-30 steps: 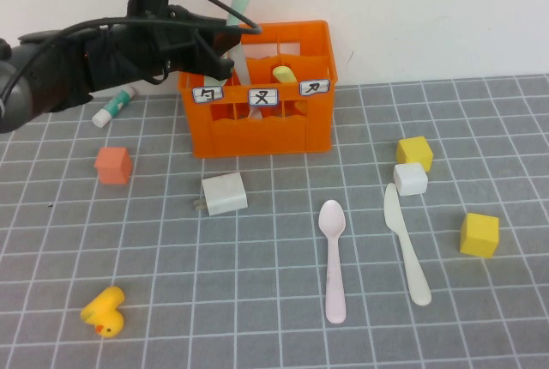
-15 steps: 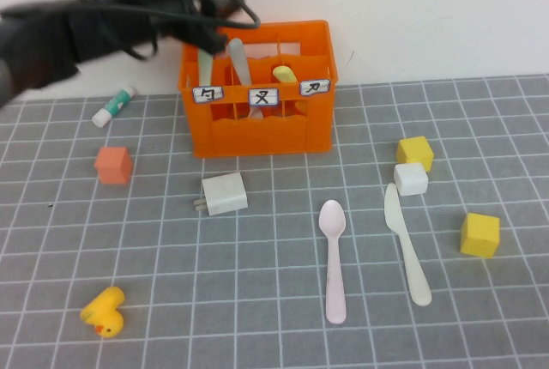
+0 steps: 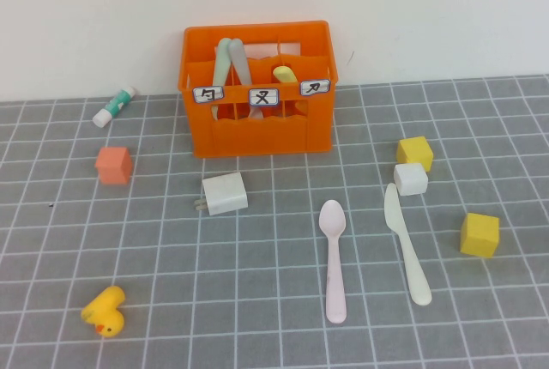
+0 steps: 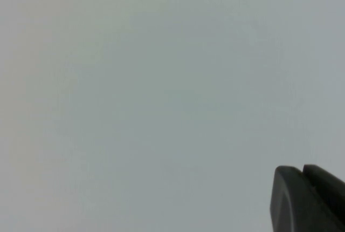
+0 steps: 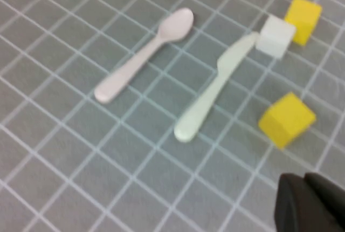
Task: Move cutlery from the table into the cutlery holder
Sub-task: Pick up the spoon
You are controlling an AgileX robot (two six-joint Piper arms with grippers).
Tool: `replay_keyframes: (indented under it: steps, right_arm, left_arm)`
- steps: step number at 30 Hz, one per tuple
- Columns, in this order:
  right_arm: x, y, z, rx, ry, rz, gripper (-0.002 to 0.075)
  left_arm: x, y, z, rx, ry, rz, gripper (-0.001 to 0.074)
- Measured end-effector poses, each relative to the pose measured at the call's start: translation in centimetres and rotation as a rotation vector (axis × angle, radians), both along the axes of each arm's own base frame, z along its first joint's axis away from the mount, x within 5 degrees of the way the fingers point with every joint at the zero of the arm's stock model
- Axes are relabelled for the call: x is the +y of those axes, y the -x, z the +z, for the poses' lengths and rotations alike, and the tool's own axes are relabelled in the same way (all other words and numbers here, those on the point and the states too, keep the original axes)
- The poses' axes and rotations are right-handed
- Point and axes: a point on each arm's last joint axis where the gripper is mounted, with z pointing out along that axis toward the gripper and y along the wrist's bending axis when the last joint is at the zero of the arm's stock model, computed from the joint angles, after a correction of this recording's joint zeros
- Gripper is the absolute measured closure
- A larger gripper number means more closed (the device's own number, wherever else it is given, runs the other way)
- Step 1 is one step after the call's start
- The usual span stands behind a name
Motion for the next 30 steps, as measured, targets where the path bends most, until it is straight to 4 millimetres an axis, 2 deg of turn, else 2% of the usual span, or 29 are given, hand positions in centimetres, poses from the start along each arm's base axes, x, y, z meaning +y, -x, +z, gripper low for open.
replay_keyframes:
  steps: [2,4,8,13,17,23,26,30]
  right_arm:
    - [0.2,-1.5,0.7,0.024,-0.008,0.016,0.0729]
    - [0.6,-3.2,1.2,0.047,-0.022,0.035,0.0729]
    - [1.4,-6.4,1.3,0.081,-0.067,0.094,0.0729]
    - [3.7,-10.3,-0.1,0.158,-0.071,0.218,0.0729]
    - [6.8,-12.3,-1.3,0.214,0.028,0.345,0.0729]
    - [11.0,-15.3,-3.6,0.318,0.348,0.460,0.0729]
    - [12.5,-16.9,-5.5,0.307,0.584,0.608,0.0729]
    - [13.8,-18.0,-8.2,0.228,0.809,0.926,0.0729]
  left_arm:
    - [0.8,3.0,1.2,-0.027,0.058,0.018,0.0734]
    - [1.3,5.7,1.4,-0.034,0.115,0.007,0.0734]
    - [1.4,9.8,-0.2,0.007,0.211,-0.088,0.0734]
    - [0.1,14.0,-3.5,0.115,0.222,-0.316,0.0734]
    - [-0.7,15.4,-6.6,0.290,0.136,-0.410,0.0734]
    - [-1.3,16.5,-11.1,0.692,-0.066,-0.461,0.0734]
    - [-1.0,16.8,-12.3,0.804,-0.156,-0.441,0.0734]
    - [-0.8,17.0,-12.8,0.853,-0.206,-0.423,0.0734]
